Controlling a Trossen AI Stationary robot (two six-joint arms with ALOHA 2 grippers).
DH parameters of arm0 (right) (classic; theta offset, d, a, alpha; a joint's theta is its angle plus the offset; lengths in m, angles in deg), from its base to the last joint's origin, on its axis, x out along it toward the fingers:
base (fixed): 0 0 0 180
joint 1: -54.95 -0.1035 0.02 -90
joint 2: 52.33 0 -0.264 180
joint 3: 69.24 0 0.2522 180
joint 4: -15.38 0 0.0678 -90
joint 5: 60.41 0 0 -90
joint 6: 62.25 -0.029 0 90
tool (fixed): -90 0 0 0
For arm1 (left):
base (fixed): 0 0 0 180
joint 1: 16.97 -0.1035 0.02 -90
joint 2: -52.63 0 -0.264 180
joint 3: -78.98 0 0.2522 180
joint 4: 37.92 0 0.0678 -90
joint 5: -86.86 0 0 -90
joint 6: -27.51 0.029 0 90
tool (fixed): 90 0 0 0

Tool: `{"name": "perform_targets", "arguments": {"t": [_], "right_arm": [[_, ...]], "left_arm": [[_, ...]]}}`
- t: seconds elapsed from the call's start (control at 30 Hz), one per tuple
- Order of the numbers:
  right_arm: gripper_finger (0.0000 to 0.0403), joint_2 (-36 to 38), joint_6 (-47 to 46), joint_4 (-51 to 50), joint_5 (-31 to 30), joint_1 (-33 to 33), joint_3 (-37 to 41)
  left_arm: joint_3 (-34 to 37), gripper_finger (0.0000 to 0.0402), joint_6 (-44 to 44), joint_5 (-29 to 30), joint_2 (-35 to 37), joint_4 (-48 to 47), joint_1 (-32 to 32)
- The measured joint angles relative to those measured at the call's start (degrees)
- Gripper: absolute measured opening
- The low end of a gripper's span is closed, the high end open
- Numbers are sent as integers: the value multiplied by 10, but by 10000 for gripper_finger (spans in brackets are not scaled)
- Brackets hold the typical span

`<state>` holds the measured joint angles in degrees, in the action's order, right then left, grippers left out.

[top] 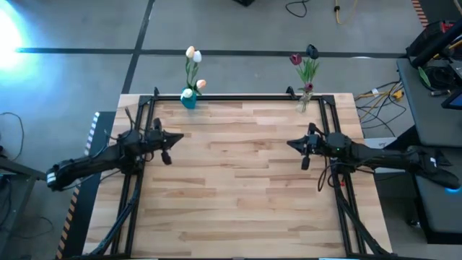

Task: Sort flowers into vase by color
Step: Return to Home Position

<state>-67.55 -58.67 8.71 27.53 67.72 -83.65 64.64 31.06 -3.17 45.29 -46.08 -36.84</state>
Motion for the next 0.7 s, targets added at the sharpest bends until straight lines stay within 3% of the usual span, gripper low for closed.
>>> {"name": "perform_targets", "arguments": {"t": [0.13, 0.4, 0.7], "right_arm": [[12, 23, -2, -14, -9, 0, 0], [12, 76, 3, -48, -11, 0, 0], [13, 99, 28, -48, -74, 0, 0]], "left_arm": [[-2, 0, -2, 4, 73, -51, 1], [-13, 0, 14, 5, 74, -78, 11], [-12, 0, -14, 8, 67, -80, 11]]}}
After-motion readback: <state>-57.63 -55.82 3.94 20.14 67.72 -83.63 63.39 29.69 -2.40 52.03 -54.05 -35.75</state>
